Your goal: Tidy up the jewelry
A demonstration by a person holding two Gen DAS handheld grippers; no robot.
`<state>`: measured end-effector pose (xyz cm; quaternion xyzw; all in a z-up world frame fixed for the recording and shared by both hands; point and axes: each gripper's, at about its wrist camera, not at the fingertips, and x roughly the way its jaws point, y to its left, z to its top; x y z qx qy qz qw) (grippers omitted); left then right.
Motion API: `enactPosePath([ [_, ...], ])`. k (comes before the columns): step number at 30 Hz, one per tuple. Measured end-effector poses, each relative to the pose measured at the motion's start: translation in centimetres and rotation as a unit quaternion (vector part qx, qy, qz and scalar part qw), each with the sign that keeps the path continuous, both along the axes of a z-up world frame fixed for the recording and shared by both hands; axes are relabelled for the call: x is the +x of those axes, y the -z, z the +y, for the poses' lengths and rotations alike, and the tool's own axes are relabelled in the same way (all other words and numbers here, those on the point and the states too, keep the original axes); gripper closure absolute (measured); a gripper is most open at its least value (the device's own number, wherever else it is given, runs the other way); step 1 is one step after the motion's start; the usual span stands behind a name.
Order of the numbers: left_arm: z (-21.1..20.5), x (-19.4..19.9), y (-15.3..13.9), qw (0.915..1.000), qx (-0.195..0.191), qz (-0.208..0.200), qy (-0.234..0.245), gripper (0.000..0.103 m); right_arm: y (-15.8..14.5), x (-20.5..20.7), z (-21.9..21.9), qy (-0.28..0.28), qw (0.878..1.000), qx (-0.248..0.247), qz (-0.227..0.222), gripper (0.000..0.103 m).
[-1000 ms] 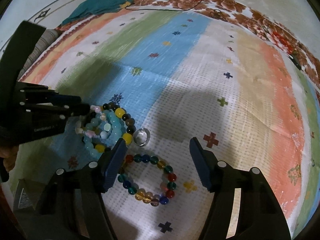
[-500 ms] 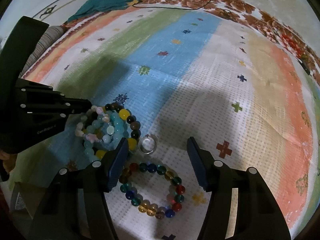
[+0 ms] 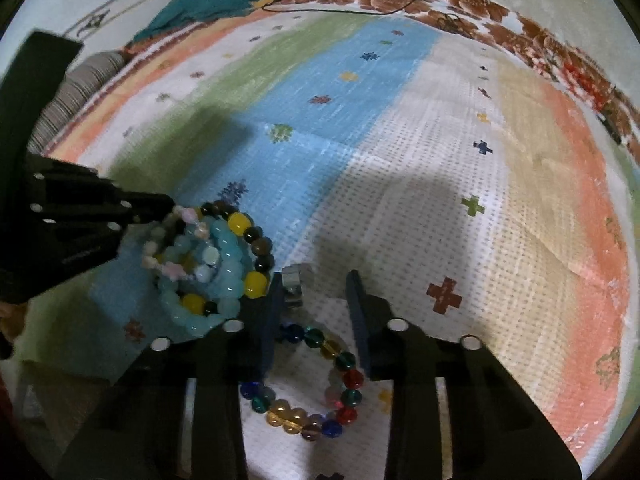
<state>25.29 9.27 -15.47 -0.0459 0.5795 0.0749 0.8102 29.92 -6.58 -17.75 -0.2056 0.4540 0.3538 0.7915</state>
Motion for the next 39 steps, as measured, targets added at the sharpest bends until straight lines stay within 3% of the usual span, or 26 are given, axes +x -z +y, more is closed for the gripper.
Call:
enactPosePath([
  [2,0.2,0.0,0.0,1.0,-0.007,-0.001,-0.003,0.103,0.0,0.1,-0.2,0.003,1.0,0.002,0.001,0.081],
  [3,0.3,0.0,-0.1,0.9999,-0.011,-0.001,-0.004,0.103,0.0,0.2,-0.3,0.006,1.0,0.004,0.003,0.089],
  [5,0.4,0.0,-0.2,0.9999,-0.013,-0.001,-0.003,0.103,0.0,0.4,-0.6,0.009,1.0,0.008,0.006,0.092],
  [20,0.9,-0.9,-2.7,0.9985,-0.047,-0.023,-0.014,0.103,-1.2,0.3,-1.5,0.026,0.999,0.024,0.009,0.093],
  [30,1.4,-0.4,-0.9,0.9975,-0.069,-0.002,-0.019,0.084,-0.9,0.4,-1.5,0.026,0.999,0.02,0.01,0.093],
  [39,1.5,-0.4,-0.8,0.9966,-0.078,-0.006,-0.023,0.084,-0.8,0.9,-1.9,0.032,0.999,0.027,0.02,0.093],
])
